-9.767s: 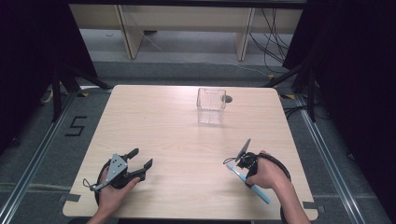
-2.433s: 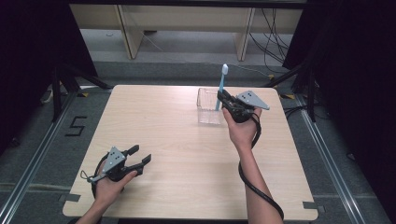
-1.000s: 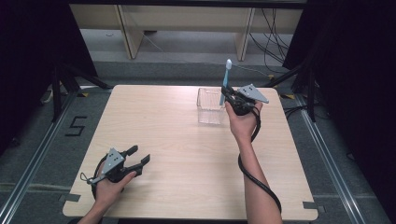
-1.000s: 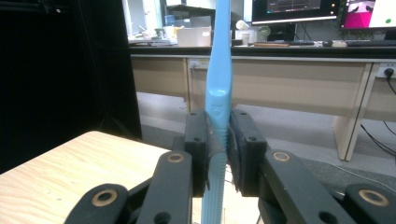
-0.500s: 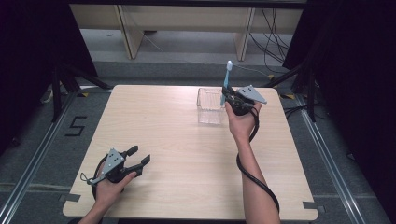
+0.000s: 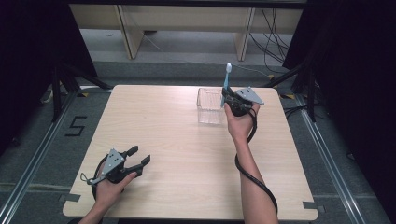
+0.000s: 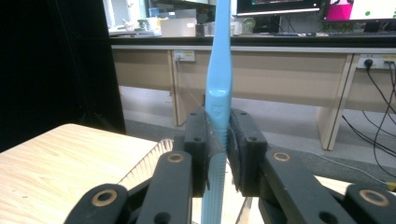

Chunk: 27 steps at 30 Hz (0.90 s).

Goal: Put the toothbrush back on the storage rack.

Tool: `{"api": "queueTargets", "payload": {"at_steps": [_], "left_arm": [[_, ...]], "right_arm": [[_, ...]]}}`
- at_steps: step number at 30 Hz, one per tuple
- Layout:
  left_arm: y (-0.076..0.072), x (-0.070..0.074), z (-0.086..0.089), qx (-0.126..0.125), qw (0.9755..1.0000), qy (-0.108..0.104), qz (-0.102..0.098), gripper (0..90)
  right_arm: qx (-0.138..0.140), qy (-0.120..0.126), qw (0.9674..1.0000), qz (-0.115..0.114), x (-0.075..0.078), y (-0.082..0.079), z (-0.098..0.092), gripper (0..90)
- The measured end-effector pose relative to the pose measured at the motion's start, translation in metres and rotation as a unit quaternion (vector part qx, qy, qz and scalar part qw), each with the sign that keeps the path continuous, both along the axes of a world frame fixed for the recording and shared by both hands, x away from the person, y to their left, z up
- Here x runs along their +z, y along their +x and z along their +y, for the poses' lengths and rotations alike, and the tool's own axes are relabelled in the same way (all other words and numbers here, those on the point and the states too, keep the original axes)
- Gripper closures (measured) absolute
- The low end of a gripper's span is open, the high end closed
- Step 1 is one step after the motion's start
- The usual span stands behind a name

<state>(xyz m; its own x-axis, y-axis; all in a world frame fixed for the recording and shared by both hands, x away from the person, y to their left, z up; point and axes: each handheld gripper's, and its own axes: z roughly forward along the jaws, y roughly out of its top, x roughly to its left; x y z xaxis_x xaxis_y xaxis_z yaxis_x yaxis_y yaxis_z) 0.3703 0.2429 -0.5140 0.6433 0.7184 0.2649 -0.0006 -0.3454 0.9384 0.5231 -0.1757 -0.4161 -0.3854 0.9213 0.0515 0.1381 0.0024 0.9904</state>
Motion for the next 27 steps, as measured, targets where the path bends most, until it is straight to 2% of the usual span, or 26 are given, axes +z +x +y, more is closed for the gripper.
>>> {"api": "queueTargets", "payload": {"at_steps": [6, 7, 9, 10, 11, 12, 13, 14, 15, 17, 18, 20, 21, 22, 24, 27], "left_arm": [[0.000, 0.000, 0.000, -0.001, 1.0000, 0.000, 0.000, 33.3], [0.000, 0.000, 0.000, -0.001, 1.0000, 0.000, 0.000, 33.3], [0.000, 0.000, 0.000, -0.002, 1.0000, 0.001, 0.000, 33.3], [0.000, 0.000, 0.000, -0.001, 1.0000, 0.001, 0.000, 33.3], [0.000, 0.000, 0.000, -0.001, 1.0000, 0.001, 0.001, 33.3], [0.000, 0.000, 0.000, -0.001, 1.0000, 0.001, 0.000, 33.3], [0.000, 0.000, -0.001, -0.001, 1.0000, 0.001, 0.001, 33.3], [0.000, 0.000, -0.001, -0.002, 1.0000, 0.001, 0.001, 33.3], [0.000, 0.000, -0.001, -0.002, 1.0000, 0.001, 0.001, 33.3], [0.000, 0.000, -0.001, -0.002, 1.0000, 0.001, 0.000, 33.3], [0.000, 0.000, -0.001, -0.001, 1.0000, 0.000, 0.000, 33.3], [0.000, 0.000, -0.001, -0.002, 1.0000, 0.000, 0.000, 33.3], [0.000, 0.000, -0.001, -0.002, 1.0000, 0.001, 0.001, 33.3], [0.000, 0.000, -0.001, -0.002, 1.0000, 0.001, 0.001, 33.3], [0.000, 0.000, -0.001, -0.002, 1.0000, 0.001, 0.001, 33.3], [0.000, 0.000, -0.001, -0.002, 1.0000, 0.001, 0.001, 33.3]], "right_arm": [[-0.003, -0.002, 1.0000, 0.002, -0.003, 0.000, 0.000, 78.6], [-0.006, -0.005, 1.0000, -0.004, -0.004, 0.001, 0.000, 78.6], [0.003, 0.003, 1.0000, 0.005, -0.005, 0.001, 0.001, 78.6], [0.004, -0.010, 0.9999, -0.004, -0.005, 0.002, 0.000, 78.6], [0.001, -0.011, 0.9999, 0.000, -0.005, 0.001, -0.001, 78.6], [-0.002, 0.000, 1.0000, 0.006, -0.006, 0.000, 0.001, 78.6], [0.001, -0.009, 1.0000, 0.002, -0.007, 0.000, 0.000, 78.6], [-0.001, -0.003, 1.0000, 0.007, -0.008, -0.001, 0.001, 78.6], [-0.001, -0.008, 1.0000, 0.004, -0.009, -0.001, 0.001, 78.6], [-0.001, -0.008, 0.9999, 0.014, -0.011, -0.002, 0.001, 78.6], [0.001, -0.007, 1.0000, 0.006, -0.012, -0.001, 0.001, 78.6], [-0.003, -0.005, 0.9999, 0.010, -0.013, -0.002, 0.001, 78.6], [-0.001, -0.014, 0.9999, 0.007, -0.013, -0.002, 0.000, 78.6], [-0.003, -0.008, 0.9999, 0.015, -0.014, -0.003, 0.001, 78.5], [0.000, -0.014, 0.9999, 0.006, -0.015, -0.002, 0.000, 78.5], [-0.006, -0.006, 0.9998, 0.017, -0.017, -0.004, 0.001, 78.5]]}}
